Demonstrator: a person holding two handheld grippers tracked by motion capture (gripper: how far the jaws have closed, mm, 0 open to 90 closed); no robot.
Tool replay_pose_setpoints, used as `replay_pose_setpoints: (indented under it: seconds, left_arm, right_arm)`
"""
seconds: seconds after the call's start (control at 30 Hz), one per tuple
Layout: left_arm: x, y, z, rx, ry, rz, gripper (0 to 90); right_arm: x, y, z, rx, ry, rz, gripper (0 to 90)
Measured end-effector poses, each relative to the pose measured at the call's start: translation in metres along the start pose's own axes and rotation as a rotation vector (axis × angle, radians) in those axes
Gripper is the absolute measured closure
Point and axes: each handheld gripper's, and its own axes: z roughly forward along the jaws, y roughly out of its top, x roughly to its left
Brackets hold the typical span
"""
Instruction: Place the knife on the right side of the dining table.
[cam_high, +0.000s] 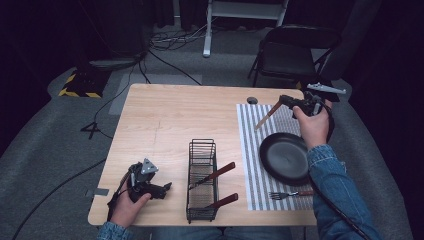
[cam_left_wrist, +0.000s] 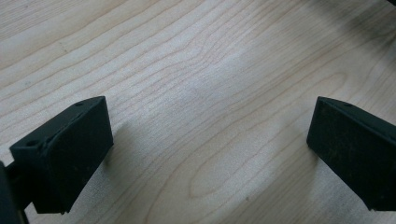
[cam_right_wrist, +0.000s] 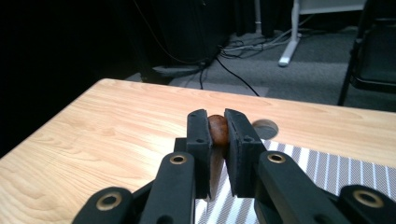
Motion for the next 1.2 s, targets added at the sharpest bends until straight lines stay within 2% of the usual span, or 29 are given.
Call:
replay_pose_setpoints:
  seconds: [0.17,0.47,0.6,0.7,0.77,0.83,0.87,1.03,1.07,1.2]
  left_arm:
    - [0.0,0.0,0.0,0.0,-0.002,-0.003,0.5]
    - [0.0,0.0,0.0,0.0,0.001,-0.002,0.5]
    - [0.0,0.0,0.0,0.0,0.0,0.0,0.5]
    - [0.0,0.0,0.0,0.0,-0.002,-0.003,0.5]
    - [0.0,0.0,0.0,0.0,-0.002,-0.004,0.5]
    - [0.0,0.0,0.0,0.0,0.0,0.0,0.5]
    - [0.0,0.0,0.0,0.0,-0.002,-0.004,0.5]
    - [0.0,0.0,0.0,0.0,-0.002,-0.003,0.5]
    - [0.0,0.0,0.0,-0.001,-0.002,-0.003,0.5]
    - [0.0,0.0,0.0,0.0,-0.002,-0.004,0.5]
  right_arm:
    - [-0.005,-0.006,0.004,0.005,0.005,0.032,81.4]
    - [-0.014,-0.013,0.006,0.009,-0.014,0.102,81.2]
    - [-0.015,-0.013,0.006,0.011,-0.015,0.094,80.9]
    - [-0.016,-0.01,0.006,0.031,-0.039,0.053,78.9]
    - [-0.017,-0.01,0.006,0.038,-0.052,0.034,73.1]
    - [-0.019,-0.011,0.006,0.039,-0.054,0.034,71.7]
    - [-0.022,-0.011,0.007,0.043,-0.06,0.033,67.5]
    - [-0.029,-0.013,0.007,0.046,-0.062,0.047,60.4]
    - [-0.032,-0.014,0.008,0.043,-0.074,0.045,57.1]
    - [-0.039,-0.015,0.008,0.051,-0.094,0.061,55.1]
